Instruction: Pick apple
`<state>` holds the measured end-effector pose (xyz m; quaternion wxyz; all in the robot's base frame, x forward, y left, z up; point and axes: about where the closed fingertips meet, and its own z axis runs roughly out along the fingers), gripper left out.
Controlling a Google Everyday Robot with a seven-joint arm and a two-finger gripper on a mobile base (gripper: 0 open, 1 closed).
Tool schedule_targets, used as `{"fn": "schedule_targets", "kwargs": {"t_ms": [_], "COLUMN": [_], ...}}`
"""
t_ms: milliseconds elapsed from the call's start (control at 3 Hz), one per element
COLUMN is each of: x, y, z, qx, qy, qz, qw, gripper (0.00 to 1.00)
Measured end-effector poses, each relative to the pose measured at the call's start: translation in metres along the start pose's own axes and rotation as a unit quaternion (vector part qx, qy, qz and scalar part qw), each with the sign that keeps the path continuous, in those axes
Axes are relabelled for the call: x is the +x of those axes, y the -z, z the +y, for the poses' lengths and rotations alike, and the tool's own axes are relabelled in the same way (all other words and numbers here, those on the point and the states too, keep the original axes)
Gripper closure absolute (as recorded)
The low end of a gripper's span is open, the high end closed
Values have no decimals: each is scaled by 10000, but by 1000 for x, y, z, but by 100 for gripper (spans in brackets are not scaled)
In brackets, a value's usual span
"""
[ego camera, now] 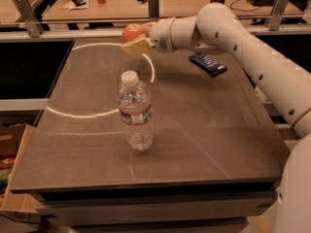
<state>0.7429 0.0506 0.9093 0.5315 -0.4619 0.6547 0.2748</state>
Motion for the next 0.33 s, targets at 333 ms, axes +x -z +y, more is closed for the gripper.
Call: {"fn": "schedule_targets", "kwargs": {"t_ms": [333], "x": [0], "y": [0], "z": [0], "qx": [-1], "qy": [0], "qz": [0], "qw": [10000], "gripper": [100]}}
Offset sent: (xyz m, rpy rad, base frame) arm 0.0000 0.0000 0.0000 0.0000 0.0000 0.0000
